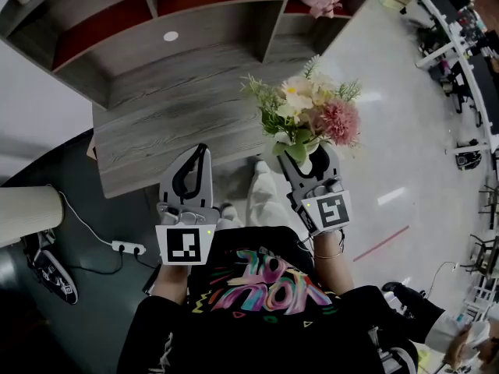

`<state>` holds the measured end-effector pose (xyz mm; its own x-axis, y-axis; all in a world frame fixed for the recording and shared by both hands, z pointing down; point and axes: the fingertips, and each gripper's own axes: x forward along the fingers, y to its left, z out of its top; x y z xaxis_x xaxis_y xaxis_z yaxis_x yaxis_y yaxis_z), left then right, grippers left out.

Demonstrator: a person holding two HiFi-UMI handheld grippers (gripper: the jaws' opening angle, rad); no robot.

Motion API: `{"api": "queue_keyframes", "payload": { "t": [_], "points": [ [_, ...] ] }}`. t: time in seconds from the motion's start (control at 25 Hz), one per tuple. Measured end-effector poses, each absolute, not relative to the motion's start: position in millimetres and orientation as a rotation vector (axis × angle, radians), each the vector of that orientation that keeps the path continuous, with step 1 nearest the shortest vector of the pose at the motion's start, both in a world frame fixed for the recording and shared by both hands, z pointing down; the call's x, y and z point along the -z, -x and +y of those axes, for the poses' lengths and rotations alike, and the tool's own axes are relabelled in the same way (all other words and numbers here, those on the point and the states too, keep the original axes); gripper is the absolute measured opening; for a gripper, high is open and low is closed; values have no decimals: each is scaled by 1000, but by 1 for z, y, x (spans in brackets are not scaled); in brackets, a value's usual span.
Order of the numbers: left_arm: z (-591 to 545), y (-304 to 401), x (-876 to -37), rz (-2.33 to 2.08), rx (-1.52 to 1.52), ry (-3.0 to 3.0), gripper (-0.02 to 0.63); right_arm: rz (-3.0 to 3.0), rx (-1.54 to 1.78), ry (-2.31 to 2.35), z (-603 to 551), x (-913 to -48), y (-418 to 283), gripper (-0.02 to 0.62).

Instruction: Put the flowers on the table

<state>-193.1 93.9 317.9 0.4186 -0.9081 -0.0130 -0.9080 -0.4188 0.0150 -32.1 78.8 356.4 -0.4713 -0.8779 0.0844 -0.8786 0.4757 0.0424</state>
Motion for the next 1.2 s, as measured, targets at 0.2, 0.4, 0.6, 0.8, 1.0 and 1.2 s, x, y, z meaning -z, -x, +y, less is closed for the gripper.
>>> {"api": "queue_keyframes", "payload": {
  "t": [0.2, 0.4, 0.6, 0.8, 1.0, 1.2],
  "points": [
    [42, 170, -309, -1736, 29, -2635, 28, -2689, 8, -1546, 20, -345, 17, 265],
    [-63, 126, -299, -1763, 59, -2631, 28, -2723, 9, -1498, -85, -339, -16, 265],
    [-84, 108, -289, -1807, 46, -2602, 28, -2736, 22, -1392, -106, -333, -29, 265],
    [-145, 65, -282, -1845, 56, -2580, 28, -2810, 40, -1335, -168, -320, -60, 265],
    [-148, 57, -295, -1899, 40, -2537, 28, -2827, 22, -1240, -174, -339, -65, 265],
    [-146, 56, -299, -1917, 27, -2509, 28, -2861, 19, -1225, -180, -336, -64, 265]
  ]
}}
